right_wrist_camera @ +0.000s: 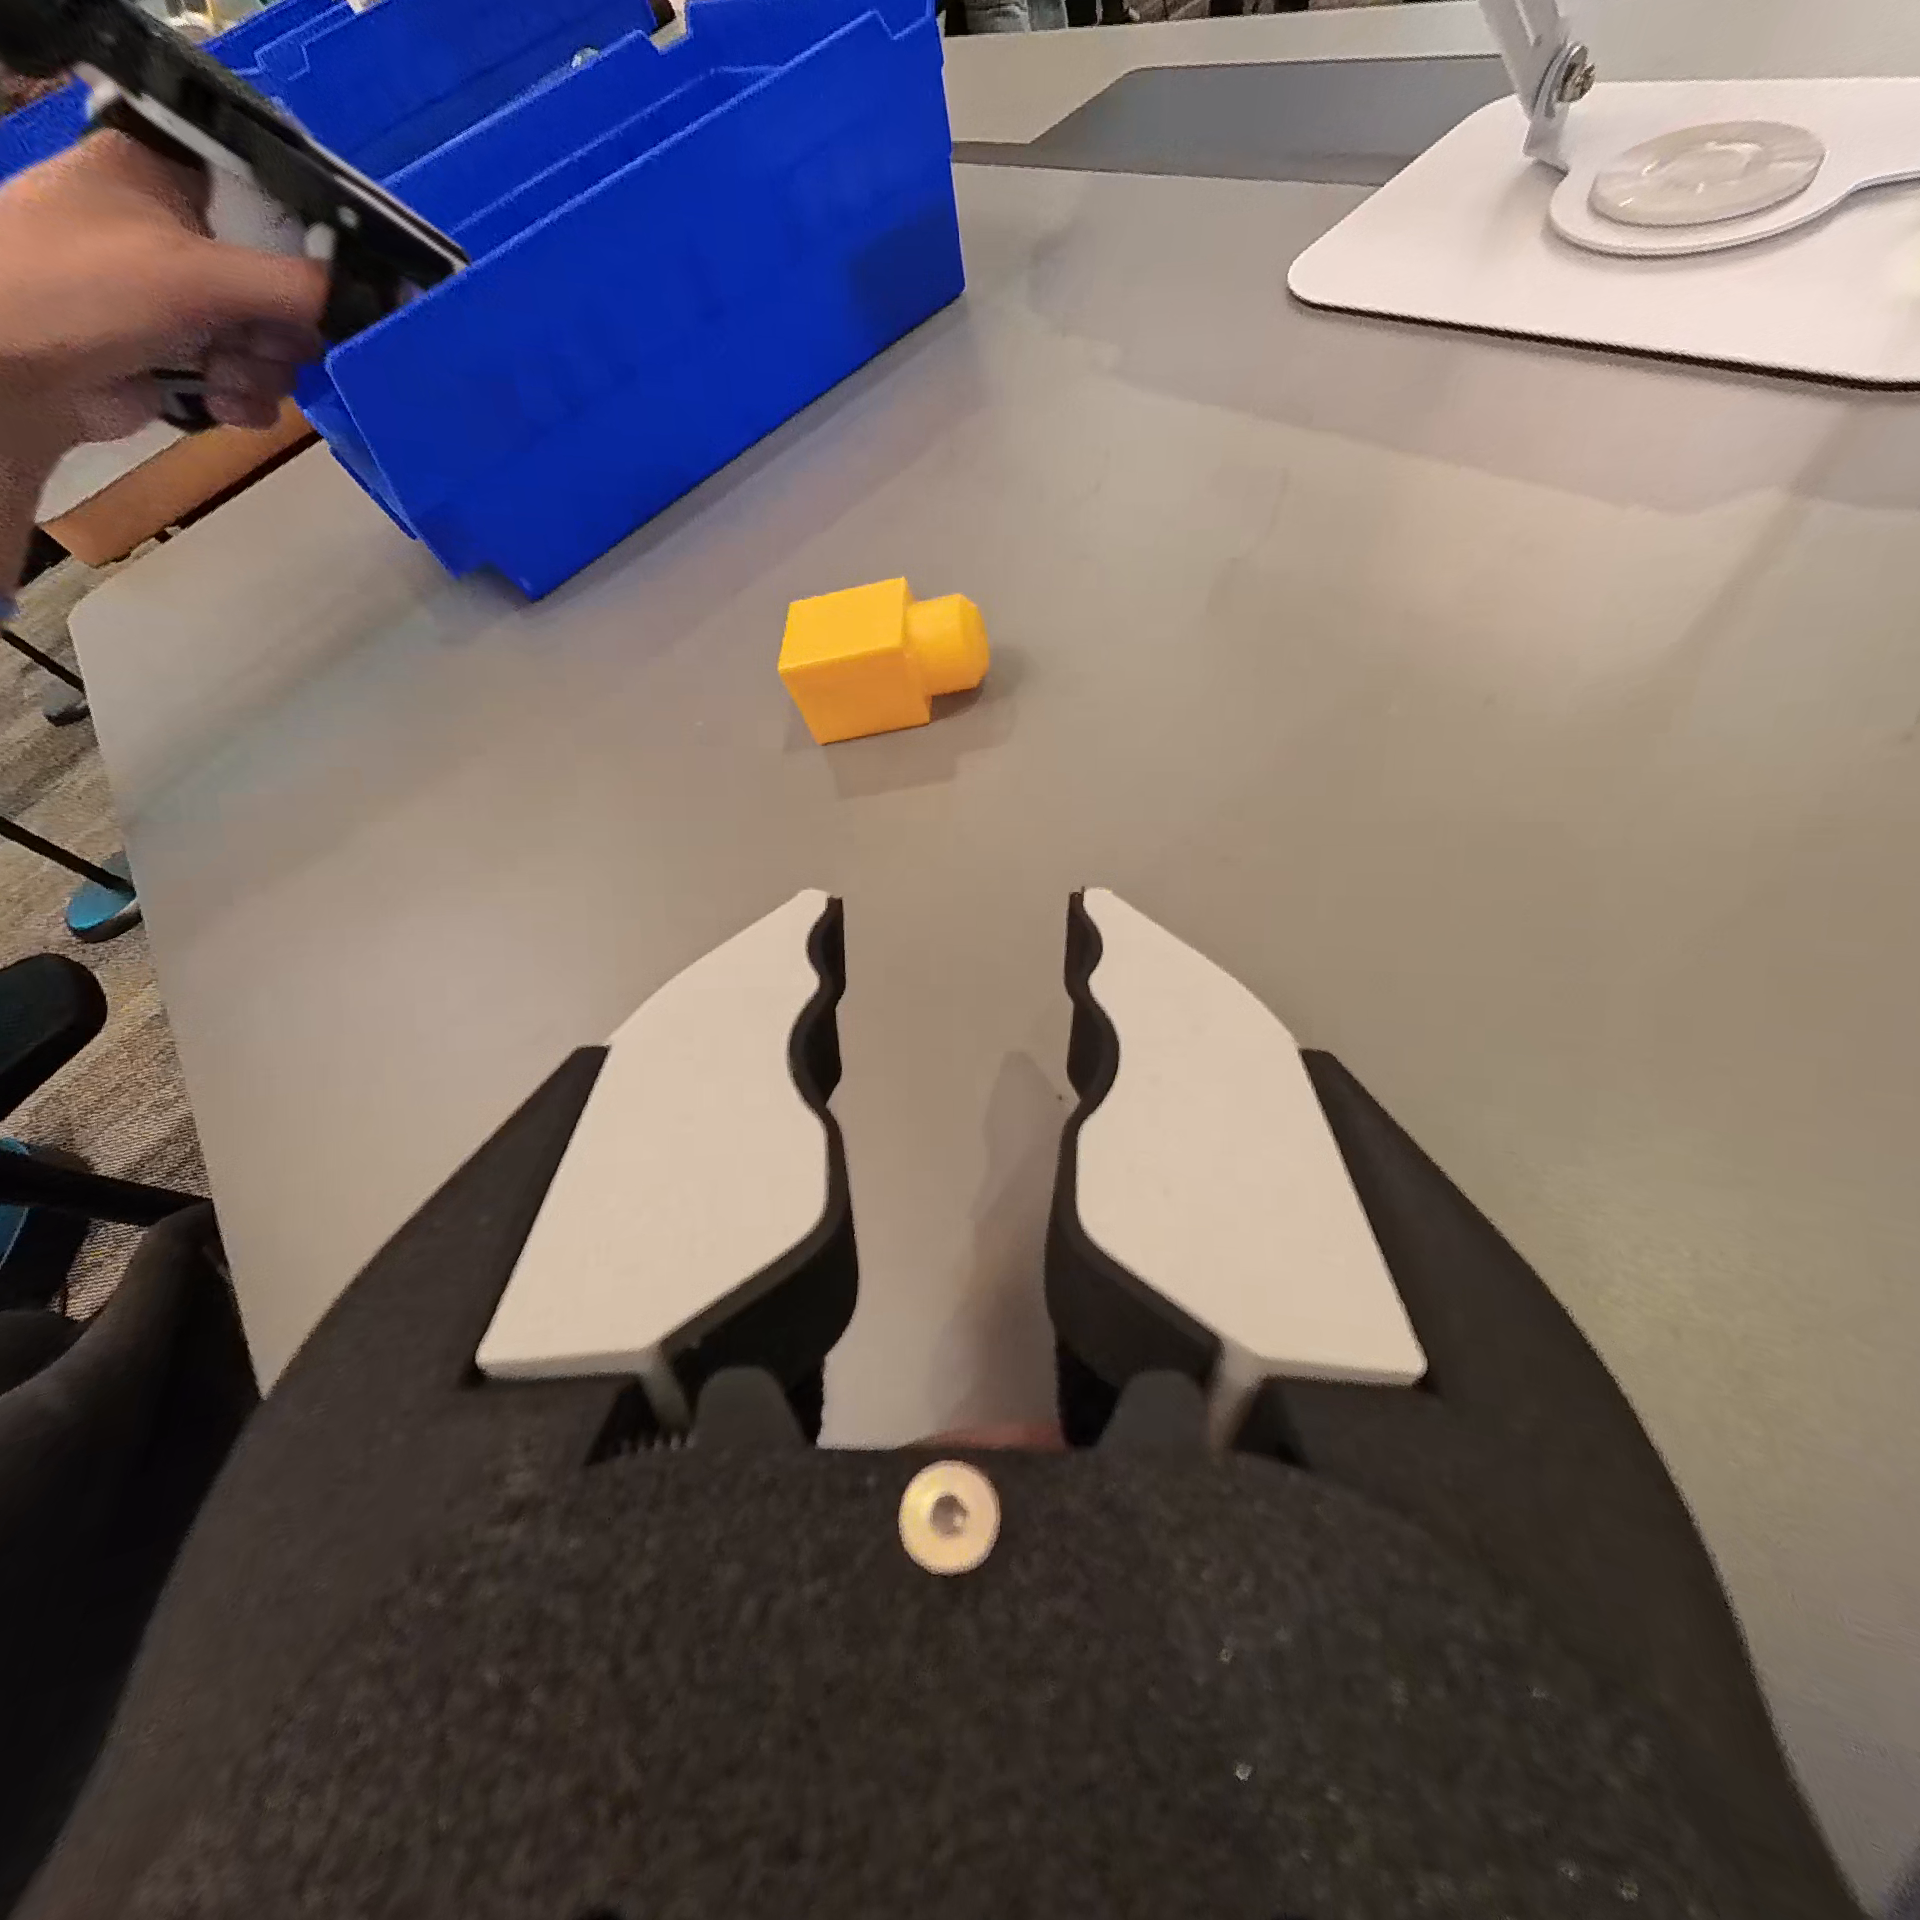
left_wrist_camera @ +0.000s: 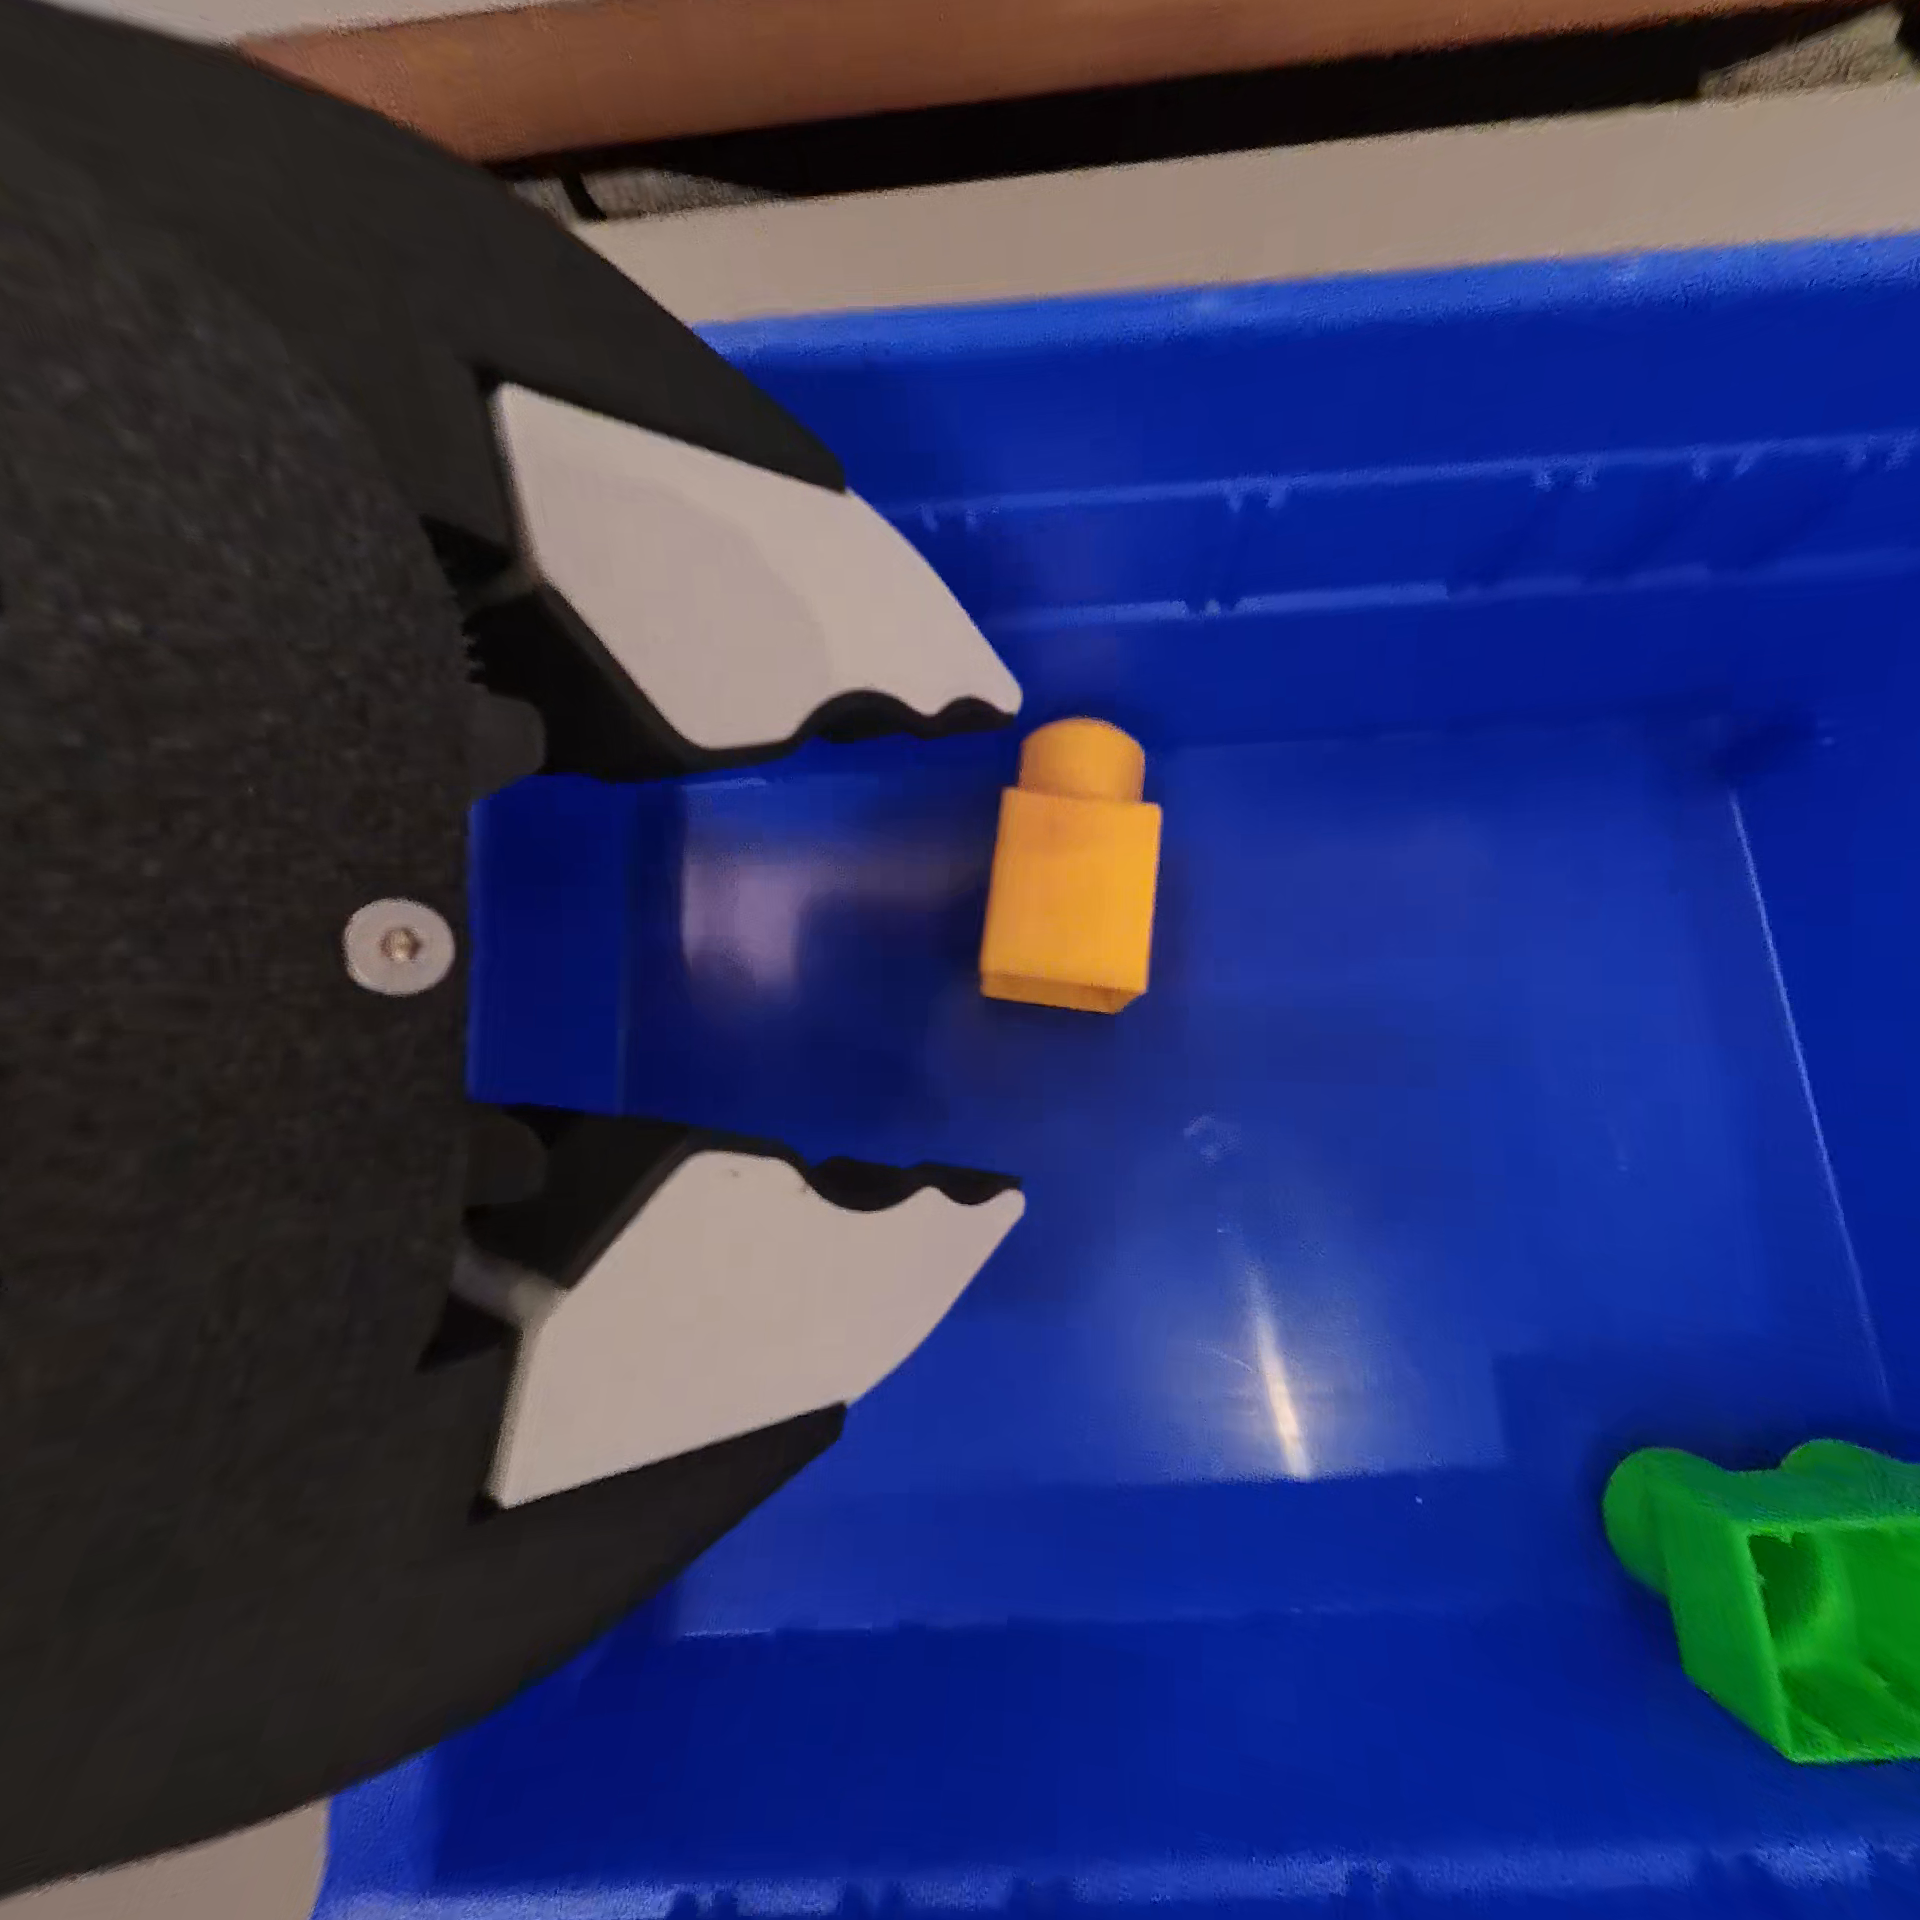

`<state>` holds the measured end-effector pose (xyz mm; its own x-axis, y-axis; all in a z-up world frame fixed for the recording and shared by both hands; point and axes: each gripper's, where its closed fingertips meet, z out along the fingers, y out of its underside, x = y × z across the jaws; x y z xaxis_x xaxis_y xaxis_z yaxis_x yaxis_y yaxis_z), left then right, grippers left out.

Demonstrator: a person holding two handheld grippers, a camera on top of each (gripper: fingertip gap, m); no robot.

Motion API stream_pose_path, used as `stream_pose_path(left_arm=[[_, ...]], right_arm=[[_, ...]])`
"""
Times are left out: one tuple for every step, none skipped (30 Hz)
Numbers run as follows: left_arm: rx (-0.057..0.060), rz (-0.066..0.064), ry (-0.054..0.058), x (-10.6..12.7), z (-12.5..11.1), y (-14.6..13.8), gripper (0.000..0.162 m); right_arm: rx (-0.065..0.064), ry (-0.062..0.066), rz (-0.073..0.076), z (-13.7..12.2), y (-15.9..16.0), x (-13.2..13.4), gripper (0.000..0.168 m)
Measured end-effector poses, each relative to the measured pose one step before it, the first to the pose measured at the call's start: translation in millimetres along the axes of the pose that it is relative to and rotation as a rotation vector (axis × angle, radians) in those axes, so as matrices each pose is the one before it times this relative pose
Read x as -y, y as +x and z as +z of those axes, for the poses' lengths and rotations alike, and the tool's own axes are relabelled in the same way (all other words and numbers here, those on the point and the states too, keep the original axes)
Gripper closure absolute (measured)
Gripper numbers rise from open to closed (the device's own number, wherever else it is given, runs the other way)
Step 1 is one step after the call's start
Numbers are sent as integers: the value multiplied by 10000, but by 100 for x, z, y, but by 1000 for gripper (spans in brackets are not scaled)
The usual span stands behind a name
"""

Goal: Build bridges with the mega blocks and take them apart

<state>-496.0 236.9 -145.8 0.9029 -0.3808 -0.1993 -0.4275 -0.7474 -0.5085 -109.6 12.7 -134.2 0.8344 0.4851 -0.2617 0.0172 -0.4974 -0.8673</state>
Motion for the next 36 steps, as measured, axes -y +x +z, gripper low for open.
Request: stream_pose_path(left_arm=[[-156,-39,-50,107,610,205,85],[-118,-15,-73,24,514,172,85],[84,8,-71,10,409,-118,85],[196,51,-39,31,310,-293,84],[161,31,-22,31,249,-269,84],[26,-41,-61,-51,280,-102,85],[-106,-68,-154,-189,345,74,85],[-14,-52,-251,-317,371,-56,81],[118,-36,-191,-201,214,-260,87],[7,-71,-77,-44,94,-136,92],[-152,-96,-72,-82,64,78,101],[-208,-48,-66,-89,59,153,109],[-131,28,-90,-142,54,105,109],[-38,128,-125,-223,55,47,110],[-35,166,-65,-209,50,134,111],[-88,120,1,-175,-7,266,112],[-168,110,1,-186,-68,388,112],[-153,110,92,-68,-197,363,113],[-58,63,212,109,-371,220,113],[-11,90,223,159,-512,157,113],[37,150,279,270,-681,132,114],[33,174,363,441,-856,220,114],[-82,256,463,652,-1044,523,113],[-184,316,540,845,-1219,823,113],[-260,323,544,972,-1307,1066,114],[-383,391,606,1199,-1340,1418,114],[-560,426,656,1387,-1311,1850,114],[-711,391,563,1441,-1145,2231,114],[-727,409,479,1426,-866,2443,114],[-692,437,451,1406,-490,2555,114],[-767,395,305,1143,27,2730,114],[-806,396,74,701,583,2779,114],[-644,467,-65,358,1082,2473,114],[-402,496,-190,47,1486,1926,114],[-220,477,-339,-247,1750,1434,114],[-152,429,-351,-315,1877,1115,114]], right_arm=[[16,-31,4,38,3,-72,128],[20,-29,3,55,-15,-77,128],[21,-15,3,53,-24,-56,128],[20,-18,1,45,-36,-56,128],[21,-32,-3,42,-30,-68,128],[17,-27,-8,51,-30,-62,128],[7,-26,-8,45,-21,-65,128],[10,-30,-2,56,-9,-69,128],[20,-26,2,37,-26,-52,128],[16,-23,2,28,-29,-44,128],[11,-19,-5,19,-26,-35,128],[6,-16,-10,12,-21,-15,128],[-6,-3,-8,13,-1,-12,128],[0,-5,0,4,6,-1,128],[11,-10,2,-2,-23,-13,128],[-2,-4,-2,-9,12,-6,128],[-12,3,-4,-8,25,12,128],[-1,3,0,-15,2,8,128],[13,3,6,1,-10,-6,128],[7,-8,12,18,-13,-8,128],[8,-9,7,11,-16,-14,128],[9,-5,-5,11,-34,-19,128],[-4,-6,-17,7,-24,-3,128],[-18,-4,-23,-2,5,8,129],[-17,-1,-17,-11,15,11,129],[0,2,1,-4,8,3,129],[4,1,11,-5,19,-3,129],[-6,-2,13,-2,33,-16,129],[-3,0,8,-5,31,-4,129],[0,0,6,-17,21,-2,129],[1,3,-3,-16,12,-2,129],[-10,1,-11,-22,6,8,129],[-19,6,-18,-40,21,26,129],[-17,5,-14,-35,30,21,129],[-9,9,-4,-28,16,18,129],[0,10,2,-21,16,16,129]])
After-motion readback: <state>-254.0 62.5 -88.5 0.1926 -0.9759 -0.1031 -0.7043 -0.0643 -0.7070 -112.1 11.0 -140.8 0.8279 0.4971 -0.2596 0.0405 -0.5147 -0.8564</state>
